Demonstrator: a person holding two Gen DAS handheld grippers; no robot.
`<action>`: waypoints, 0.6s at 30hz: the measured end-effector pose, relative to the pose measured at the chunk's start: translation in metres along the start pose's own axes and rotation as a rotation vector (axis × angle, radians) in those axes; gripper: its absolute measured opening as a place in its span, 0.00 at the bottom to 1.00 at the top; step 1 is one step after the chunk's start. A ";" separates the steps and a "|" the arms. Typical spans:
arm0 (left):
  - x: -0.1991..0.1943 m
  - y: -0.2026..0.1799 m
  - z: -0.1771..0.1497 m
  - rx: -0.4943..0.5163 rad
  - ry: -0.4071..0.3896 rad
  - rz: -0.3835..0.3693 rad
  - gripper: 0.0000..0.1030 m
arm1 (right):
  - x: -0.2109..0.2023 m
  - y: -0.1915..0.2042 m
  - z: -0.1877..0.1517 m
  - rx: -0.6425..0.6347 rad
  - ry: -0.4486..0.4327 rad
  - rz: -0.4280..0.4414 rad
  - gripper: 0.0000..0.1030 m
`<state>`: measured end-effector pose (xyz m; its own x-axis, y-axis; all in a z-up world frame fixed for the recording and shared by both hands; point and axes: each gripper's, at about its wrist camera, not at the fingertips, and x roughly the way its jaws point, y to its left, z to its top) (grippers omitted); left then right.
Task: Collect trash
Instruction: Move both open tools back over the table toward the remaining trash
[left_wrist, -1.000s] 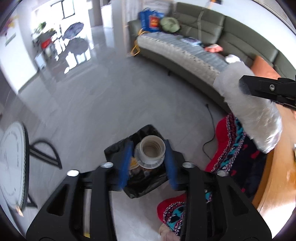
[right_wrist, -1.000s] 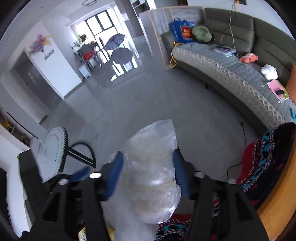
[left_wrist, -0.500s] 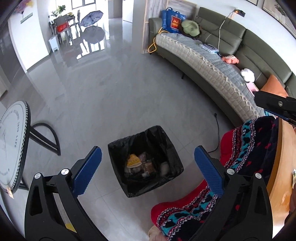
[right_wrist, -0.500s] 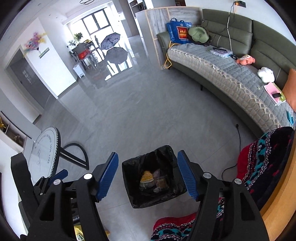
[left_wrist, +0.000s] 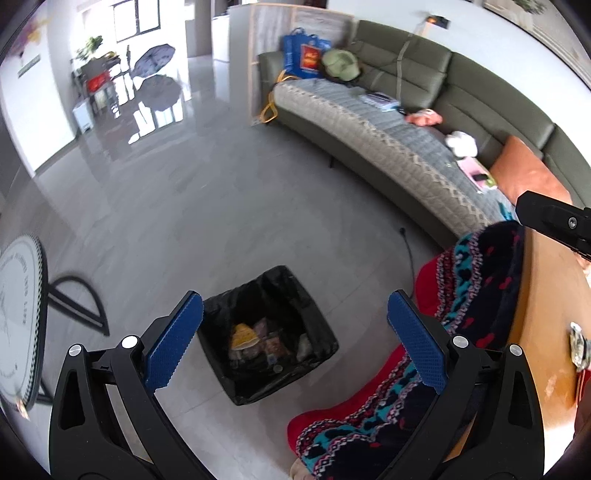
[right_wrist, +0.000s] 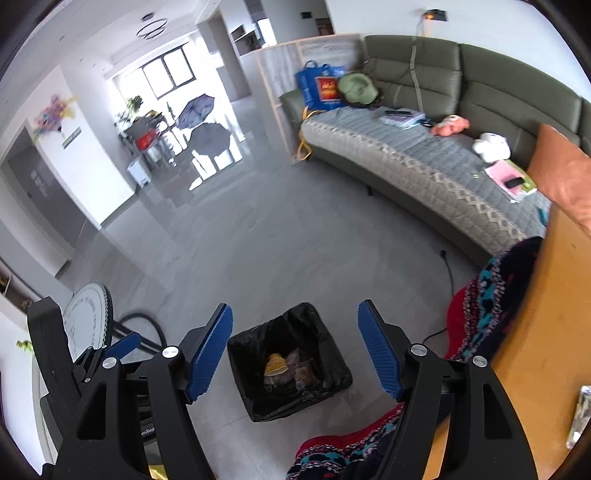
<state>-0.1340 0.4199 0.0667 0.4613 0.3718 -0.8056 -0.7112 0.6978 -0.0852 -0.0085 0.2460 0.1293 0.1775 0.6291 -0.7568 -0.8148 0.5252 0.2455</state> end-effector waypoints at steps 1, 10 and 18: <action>-0.002 -0.008 0.000 0.013 -0.004 -0.011 0.94 | -0.008 -0.009 -0.002 0.011 -0.010 -0.011 0.71; -0.019 -0.101 -0.004 0.160 -0.020 -0.110 0.94 | -0.070 -0.074 -0.023 0.092 -0.086 -0.096 0.72; -0.039 -0.199 -0.021 0.307 -0.028 -0.213 0.94 | -0.130 -0.148 -0.056 0.195 -0.147 -0.197 0.72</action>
<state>-0.0218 0.2535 0.1026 0.5991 0.2125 -0.7720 -0.4080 0.9106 -0.0659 0.0577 0.0546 0.1576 0.4108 0.5733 -0.7089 -0.6385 0.7360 0.2252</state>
